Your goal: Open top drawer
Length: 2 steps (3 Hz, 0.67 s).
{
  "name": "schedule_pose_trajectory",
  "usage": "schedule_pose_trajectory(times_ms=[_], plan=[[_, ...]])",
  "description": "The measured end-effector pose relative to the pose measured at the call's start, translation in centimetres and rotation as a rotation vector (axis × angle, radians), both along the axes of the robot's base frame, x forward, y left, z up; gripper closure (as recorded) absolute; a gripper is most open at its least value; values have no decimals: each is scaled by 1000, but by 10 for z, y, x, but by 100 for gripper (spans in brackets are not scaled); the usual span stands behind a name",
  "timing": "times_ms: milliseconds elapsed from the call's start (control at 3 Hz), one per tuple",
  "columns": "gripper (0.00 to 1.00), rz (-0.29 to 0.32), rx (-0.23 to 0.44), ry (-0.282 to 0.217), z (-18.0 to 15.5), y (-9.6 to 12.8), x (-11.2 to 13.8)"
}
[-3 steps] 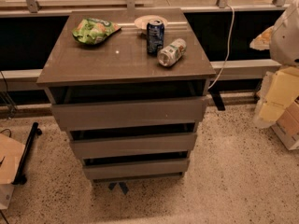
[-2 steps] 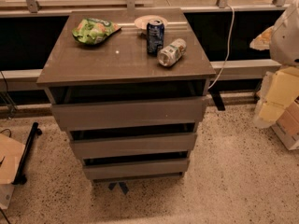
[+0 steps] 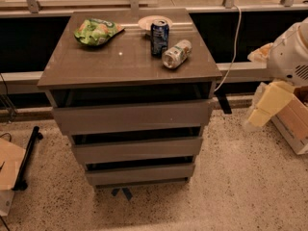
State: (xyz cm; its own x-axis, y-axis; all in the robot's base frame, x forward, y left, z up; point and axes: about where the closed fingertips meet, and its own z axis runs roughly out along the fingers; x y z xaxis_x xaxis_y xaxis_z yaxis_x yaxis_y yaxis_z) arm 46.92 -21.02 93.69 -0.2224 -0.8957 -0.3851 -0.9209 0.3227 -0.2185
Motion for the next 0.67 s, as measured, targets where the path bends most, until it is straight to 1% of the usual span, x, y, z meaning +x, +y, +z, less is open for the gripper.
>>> schedule_pose_trajectory(times_ms=[333,667], plan=[[0,-2,18,-17,2,4,5],[0,-11,53,15,-16,13,3]])
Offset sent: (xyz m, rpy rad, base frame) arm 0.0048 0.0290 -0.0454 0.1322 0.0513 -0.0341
